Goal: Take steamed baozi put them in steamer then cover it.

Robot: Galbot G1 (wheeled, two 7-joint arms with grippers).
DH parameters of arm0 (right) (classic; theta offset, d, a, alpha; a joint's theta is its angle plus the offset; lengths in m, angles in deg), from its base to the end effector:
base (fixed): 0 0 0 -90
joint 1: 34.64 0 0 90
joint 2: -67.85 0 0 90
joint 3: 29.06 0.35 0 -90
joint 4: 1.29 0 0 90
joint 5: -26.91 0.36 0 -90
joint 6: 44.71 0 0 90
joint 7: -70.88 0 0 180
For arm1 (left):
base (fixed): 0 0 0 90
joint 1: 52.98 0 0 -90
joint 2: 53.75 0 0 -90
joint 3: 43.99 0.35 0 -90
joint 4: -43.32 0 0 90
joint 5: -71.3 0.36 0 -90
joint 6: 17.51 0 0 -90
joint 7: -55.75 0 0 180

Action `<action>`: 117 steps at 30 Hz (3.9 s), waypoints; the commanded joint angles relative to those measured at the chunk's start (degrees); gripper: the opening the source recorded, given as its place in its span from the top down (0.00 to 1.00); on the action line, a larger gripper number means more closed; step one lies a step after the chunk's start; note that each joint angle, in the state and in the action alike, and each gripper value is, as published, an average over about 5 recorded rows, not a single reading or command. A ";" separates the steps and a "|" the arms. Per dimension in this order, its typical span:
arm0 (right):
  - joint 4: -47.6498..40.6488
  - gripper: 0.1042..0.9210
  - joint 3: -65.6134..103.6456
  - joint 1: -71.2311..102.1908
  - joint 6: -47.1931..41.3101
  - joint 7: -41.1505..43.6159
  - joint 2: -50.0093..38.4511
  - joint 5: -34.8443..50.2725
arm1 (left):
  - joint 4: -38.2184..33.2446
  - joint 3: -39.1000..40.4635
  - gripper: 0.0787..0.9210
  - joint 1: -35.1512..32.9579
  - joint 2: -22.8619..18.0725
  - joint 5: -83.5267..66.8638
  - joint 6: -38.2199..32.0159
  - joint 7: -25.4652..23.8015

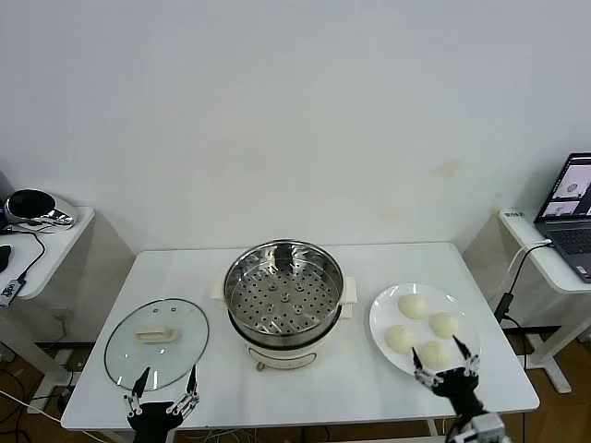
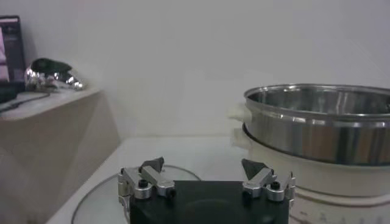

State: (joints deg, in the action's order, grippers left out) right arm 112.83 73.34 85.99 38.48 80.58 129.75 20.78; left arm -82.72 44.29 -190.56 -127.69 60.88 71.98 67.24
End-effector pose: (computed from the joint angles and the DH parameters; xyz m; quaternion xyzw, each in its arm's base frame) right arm 0.2019 -0.1578 -0.2889 0.0807 -0.9422 0.3061 0.1102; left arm 0.1000 0.0466 -0.3027 0.0267 -0.9943 -0.0337 0.0972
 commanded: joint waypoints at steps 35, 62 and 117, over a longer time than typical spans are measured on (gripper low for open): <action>-44.57 0.12 -68.32 -79.65 4.79 51.77 -26.38 -12.90 | -0.97 -1.41 0.12 1.60 1.31 3.74 -0.46 -1.73; -58.19 0.14 -69.80 -80.71 3.54 49.71 -11.97 -15.48 | 0.05 -2.08 0.12 1.56 1.56 5.25 -2.05 -2.26; -45.89 0.44 -111.53 -123.05 18.97 42.43 6.42 16.11 | 2.13 -3.13 0.12 2.22 2.45 -0.06 -4.18 -3.65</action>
State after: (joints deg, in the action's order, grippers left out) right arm 69.75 -33.00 -33.18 50.95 124.11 126.08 36.07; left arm -80.70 41.13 -188.44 -125.18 61.57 67.99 63.63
